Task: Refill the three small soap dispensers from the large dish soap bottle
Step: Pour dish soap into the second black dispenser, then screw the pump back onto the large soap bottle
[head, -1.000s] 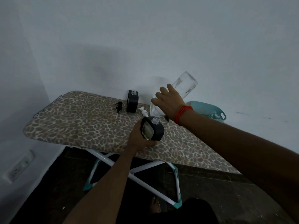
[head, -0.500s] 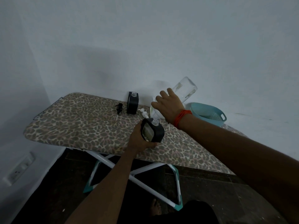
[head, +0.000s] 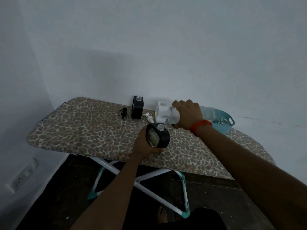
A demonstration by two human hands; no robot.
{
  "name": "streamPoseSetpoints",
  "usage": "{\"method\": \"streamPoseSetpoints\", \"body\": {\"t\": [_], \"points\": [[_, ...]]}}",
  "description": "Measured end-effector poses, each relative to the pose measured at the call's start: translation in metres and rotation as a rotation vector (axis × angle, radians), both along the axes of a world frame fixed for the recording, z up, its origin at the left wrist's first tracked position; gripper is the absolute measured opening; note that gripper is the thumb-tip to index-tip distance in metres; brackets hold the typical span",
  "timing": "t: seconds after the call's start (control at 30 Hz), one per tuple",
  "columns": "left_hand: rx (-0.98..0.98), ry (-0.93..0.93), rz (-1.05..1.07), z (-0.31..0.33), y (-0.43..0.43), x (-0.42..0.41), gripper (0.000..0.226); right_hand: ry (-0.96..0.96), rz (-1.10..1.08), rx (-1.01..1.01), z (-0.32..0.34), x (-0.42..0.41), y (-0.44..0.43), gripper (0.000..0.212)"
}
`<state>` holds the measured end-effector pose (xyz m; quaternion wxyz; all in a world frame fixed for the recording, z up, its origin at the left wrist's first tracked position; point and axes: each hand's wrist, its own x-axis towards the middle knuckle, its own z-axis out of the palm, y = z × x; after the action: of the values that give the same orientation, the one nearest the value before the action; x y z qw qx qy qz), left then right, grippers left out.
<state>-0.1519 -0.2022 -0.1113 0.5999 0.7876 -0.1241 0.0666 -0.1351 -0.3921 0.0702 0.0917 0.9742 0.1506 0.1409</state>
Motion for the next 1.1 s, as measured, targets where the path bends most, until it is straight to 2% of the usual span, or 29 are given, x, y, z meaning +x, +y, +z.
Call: {"method": "streamPoseSetpoints", "body": {"t": [0.1,0.17,0.3,0.53,0.93,1.0,1.1], "points": [[-0.015,-0.001,-0.001,0.002,-0.001,-0.002,0.118,0.047,-0.007,0.611,-0.018,-0.002,-0.031,0.072],[-0.019,-0.004,0.01,0.004,-0.002,-0.004,0.113,0.003,-0.012,0.933,-0.036,-0.011,-0.054,0.068],[0.002,0.002,0.065,0.008,-0.003,-0.009,0.116,-0.137,-0.144,1.253,-0.071,-0.032,-0.105,0.07],[0.045,0.023,0.108,0.01,-0.01,-0.013,0.128,-0.216,-0.242,1.451,-0.105,-0.059,-0.147,0.068],[0.082,0.001,0.123,0.009,-0.011,-0.013,0.122,-0.134,-0.251,1.443,-0.127,-0.046,-0.163,0.072],[0.093,0.003,0.123,0.009,-0.011,-0.013,0.122,-0.134,-0.254,1.432,-0.127,-0.05,-0.162,0.08],[0.108,-0.002,0.126,0.008,-0.011,-0.013,0.123,-0.179,-0.264,1.424,-0.129,-0.058,-0.161,0.106]]}}
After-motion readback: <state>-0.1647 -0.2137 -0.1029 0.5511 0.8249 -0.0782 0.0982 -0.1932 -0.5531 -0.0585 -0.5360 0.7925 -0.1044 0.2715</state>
